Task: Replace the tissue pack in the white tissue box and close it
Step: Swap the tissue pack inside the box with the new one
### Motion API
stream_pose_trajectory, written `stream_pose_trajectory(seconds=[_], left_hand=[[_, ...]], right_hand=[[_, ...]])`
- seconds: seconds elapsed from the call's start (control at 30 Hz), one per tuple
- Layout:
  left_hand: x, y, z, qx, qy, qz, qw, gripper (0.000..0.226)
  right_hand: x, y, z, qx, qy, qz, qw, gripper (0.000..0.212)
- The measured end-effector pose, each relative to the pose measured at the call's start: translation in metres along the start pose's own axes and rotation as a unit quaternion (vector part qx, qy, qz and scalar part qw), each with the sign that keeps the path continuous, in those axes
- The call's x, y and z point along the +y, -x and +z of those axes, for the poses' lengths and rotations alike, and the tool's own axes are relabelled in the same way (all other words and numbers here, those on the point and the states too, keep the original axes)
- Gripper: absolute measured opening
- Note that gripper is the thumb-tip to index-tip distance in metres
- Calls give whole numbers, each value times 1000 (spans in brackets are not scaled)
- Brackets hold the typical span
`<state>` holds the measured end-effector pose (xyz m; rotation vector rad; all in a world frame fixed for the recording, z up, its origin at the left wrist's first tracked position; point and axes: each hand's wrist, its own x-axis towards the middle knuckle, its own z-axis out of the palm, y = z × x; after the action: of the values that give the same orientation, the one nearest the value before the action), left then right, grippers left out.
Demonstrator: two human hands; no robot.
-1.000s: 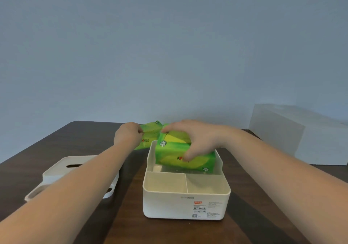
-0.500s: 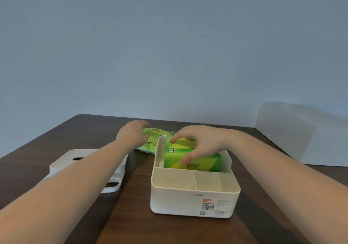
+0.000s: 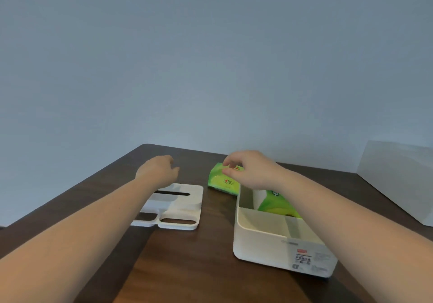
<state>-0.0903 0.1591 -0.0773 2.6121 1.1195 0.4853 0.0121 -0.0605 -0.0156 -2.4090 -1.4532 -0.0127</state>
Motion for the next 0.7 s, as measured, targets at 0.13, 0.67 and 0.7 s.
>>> stream_pose_trajectory(seconds=[0.13, 0.67, 0.7], left_hand=[[-37, 6, 4, -39, 10, -70, 997, 53], [-57, 13, 18, -27, 123, -149, 981, 43], [-56, 14, 16, -22, 128, -151, 980, 43]], right_hand=[[-28, -17, 24, -12, 23, 12, 1000, 37], [-58, -62, 84, -207, -147, 242, 936, 52], [-58, -62, 80, -196, -164, 245, 935, 51]])
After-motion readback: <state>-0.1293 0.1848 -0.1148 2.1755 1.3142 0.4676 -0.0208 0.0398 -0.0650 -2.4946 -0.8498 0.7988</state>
